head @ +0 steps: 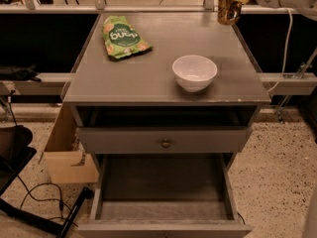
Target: Place orange can into middle drawer
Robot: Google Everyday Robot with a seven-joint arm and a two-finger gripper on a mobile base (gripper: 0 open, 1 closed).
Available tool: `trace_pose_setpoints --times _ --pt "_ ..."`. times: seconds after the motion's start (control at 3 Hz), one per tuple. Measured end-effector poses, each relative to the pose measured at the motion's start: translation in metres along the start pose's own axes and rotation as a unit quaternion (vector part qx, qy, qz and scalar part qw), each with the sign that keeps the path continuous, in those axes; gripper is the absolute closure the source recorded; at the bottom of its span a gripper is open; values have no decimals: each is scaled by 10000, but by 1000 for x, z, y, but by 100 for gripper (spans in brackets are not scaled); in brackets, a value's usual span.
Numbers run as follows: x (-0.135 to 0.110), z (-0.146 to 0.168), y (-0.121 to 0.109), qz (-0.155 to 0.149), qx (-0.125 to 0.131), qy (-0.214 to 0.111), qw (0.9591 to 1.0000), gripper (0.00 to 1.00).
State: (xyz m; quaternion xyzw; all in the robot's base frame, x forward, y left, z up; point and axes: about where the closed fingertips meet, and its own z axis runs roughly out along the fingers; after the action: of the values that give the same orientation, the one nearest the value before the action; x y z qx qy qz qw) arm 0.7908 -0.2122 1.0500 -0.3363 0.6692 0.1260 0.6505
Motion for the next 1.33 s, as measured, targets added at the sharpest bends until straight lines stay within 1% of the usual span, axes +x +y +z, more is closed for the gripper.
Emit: trace_pose_setpoints --times 0.33,0.67,1.0,1.33 --pt "-4 -57 26 -59 -175 -110 9998 100" --pt "-19 -108 69 -219 -258 -418 9986 100" --pt "-10 -141 121 -172 -425 -663 9967 100" --pt "29 -172 172 64 -597 -785 9951 100"
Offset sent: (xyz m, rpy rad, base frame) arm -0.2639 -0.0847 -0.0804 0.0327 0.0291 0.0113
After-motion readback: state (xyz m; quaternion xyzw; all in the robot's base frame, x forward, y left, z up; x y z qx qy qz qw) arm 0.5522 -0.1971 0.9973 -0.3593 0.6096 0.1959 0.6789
